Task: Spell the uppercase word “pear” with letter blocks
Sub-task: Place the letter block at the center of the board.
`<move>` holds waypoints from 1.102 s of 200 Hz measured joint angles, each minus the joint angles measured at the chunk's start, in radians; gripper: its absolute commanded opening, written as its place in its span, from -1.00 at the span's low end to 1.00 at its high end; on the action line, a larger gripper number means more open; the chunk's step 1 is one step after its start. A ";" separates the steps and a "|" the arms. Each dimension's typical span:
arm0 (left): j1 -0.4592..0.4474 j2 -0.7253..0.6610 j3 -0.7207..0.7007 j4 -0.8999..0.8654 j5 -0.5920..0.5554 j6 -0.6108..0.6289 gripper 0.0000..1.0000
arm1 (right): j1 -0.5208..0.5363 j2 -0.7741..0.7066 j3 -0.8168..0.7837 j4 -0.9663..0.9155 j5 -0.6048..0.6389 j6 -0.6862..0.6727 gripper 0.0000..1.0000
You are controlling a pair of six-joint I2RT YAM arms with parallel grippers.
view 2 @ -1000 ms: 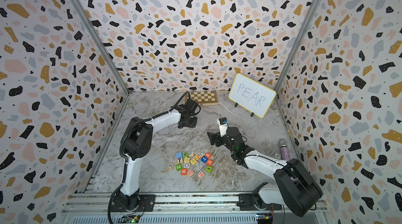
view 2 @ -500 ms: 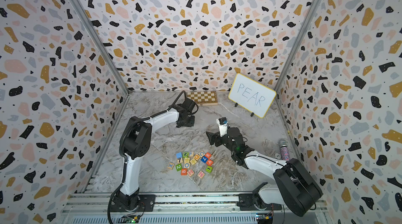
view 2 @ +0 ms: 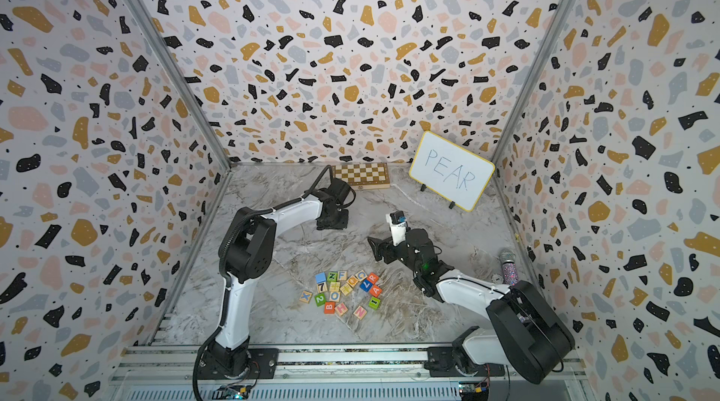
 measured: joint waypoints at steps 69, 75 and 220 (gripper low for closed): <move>0.000 0.007 0.011 0.003 0.002 -0.009 -0.45 | 0.014 0.000 0.000 0.002 0.001 -0.016 0.77; 0.000 0.007 0.011 0.003 0.003 -0.010 -0.41 | 0.014 0.000 0.000 0.002 0.001 -0.016 0.76; 0.000 -0.008 -0.021 0.046 0.007 -0.029 -0.17 | 0.034 0.000 0.000 0.002 0.003 -0.025 0.76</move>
